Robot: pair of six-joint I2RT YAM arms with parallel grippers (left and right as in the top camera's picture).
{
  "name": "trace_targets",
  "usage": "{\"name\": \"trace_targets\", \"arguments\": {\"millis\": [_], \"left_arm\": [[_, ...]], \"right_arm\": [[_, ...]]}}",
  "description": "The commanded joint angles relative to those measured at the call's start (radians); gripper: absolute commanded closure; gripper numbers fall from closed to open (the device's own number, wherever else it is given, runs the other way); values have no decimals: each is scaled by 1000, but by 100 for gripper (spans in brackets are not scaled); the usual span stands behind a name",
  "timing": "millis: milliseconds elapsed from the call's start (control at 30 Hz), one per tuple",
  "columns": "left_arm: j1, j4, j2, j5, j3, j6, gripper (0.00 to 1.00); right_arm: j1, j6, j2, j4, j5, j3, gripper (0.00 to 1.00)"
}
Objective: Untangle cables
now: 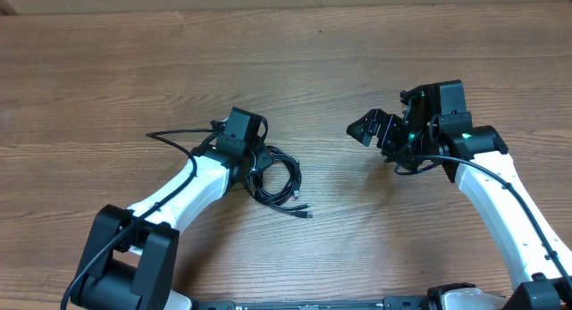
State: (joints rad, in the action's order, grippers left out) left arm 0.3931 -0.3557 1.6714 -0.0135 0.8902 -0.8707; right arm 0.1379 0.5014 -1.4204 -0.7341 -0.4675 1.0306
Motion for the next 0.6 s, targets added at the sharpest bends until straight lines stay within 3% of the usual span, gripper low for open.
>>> {"name": "trace_targets", "arguments": {"millis": [0,133,367,567], "left_arm": [[7,2,43,13,14,-24,73],[5,1,62,21,14,-27,96],[5,0,59,23,21,-12,96],[5,-111,-4,-4,95,38,96]], "right_arm": [[-3,0,-3,2,-4,18,0],[-3,0,-3,-3,-4,18,0],[-3,-1,-3,-16,-4,18,0],[-2,0,-3,-59,-16,18,0]]}}
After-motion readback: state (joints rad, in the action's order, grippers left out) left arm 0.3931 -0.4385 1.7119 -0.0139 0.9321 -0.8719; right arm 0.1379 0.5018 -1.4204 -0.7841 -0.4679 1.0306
